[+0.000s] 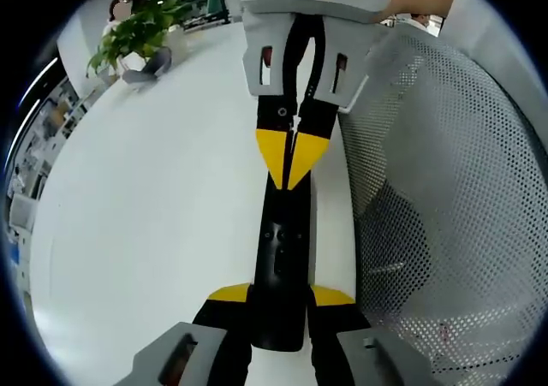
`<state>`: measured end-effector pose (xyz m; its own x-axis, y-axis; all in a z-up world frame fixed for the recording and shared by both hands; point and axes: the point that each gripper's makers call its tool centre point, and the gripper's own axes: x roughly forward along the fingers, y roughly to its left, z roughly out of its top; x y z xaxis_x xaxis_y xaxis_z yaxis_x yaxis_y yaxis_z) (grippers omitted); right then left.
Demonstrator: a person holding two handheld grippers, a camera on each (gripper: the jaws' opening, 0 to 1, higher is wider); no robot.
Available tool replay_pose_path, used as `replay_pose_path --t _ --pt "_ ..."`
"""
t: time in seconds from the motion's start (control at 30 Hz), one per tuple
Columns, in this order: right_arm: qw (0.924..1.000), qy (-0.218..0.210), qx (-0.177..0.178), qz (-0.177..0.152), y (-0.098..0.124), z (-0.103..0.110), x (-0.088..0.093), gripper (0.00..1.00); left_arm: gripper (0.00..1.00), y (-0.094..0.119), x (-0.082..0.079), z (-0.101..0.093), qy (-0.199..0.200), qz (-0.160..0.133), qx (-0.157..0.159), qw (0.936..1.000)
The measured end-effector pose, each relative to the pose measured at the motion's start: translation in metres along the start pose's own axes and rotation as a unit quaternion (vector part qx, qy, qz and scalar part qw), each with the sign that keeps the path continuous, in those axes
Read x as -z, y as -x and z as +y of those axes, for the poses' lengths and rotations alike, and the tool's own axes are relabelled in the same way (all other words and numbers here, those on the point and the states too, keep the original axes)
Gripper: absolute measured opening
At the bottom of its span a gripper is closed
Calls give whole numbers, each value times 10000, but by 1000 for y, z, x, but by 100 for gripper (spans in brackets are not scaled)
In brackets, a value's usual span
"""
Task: Press the specified remote control buttons in sequence, fully releasing each button before pressing the next.
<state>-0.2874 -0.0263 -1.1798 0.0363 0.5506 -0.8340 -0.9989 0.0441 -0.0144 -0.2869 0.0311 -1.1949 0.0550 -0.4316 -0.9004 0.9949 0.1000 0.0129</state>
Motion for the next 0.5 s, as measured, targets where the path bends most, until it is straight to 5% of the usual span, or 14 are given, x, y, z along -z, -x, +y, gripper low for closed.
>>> replay_pose_path --t 0.5 --pt "9987 205 -22 458 -5 0 -1 0 24 0 0 1 21 -52 15 10000"
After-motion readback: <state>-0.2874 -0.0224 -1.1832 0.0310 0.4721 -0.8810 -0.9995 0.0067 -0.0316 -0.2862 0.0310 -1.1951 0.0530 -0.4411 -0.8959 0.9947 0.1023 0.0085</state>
